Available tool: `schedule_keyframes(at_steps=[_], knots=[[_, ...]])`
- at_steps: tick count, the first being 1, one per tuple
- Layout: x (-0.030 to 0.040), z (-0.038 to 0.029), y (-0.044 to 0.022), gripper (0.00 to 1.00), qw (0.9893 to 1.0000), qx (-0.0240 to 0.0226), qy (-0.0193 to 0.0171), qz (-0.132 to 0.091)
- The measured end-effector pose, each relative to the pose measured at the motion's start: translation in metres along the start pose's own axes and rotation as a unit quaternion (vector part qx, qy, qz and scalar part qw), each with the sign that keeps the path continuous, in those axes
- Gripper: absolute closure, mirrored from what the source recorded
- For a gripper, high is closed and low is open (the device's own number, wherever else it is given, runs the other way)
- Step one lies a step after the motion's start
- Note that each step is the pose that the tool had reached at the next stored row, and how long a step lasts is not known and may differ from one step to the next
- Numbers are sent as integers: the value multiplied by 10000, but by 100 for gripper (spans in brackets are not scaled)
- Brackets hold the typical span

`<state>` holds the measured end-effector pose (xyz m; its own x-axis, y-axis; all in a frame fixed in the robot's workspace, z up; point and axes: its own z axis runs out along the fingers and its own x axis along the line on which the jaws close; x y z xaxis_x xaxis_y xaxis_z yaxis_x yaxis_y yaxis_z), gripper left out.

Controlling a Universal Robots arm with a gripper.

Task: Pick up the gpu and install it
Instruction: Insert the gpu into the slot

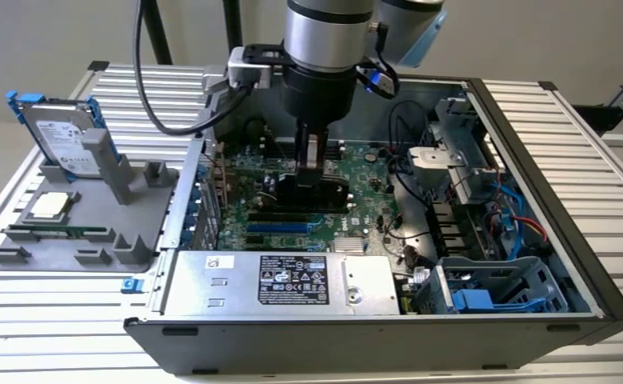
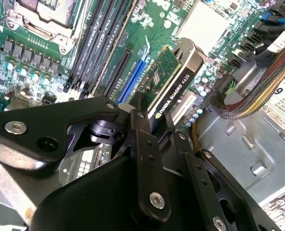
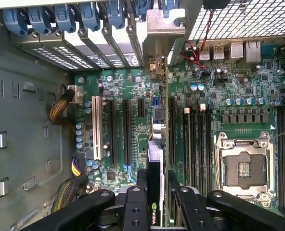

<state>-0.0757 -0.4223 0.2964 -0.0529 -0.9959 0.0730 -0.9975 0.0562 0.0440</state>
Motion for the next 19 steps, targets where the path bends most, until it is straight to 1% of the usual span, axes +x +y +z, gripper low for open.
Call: schedule_keyframes(at_steps=[10,19], knots=[[-4,53,-2,100,10000,0,0,0],[-10,139,-6,100,10000,0,1,0]])
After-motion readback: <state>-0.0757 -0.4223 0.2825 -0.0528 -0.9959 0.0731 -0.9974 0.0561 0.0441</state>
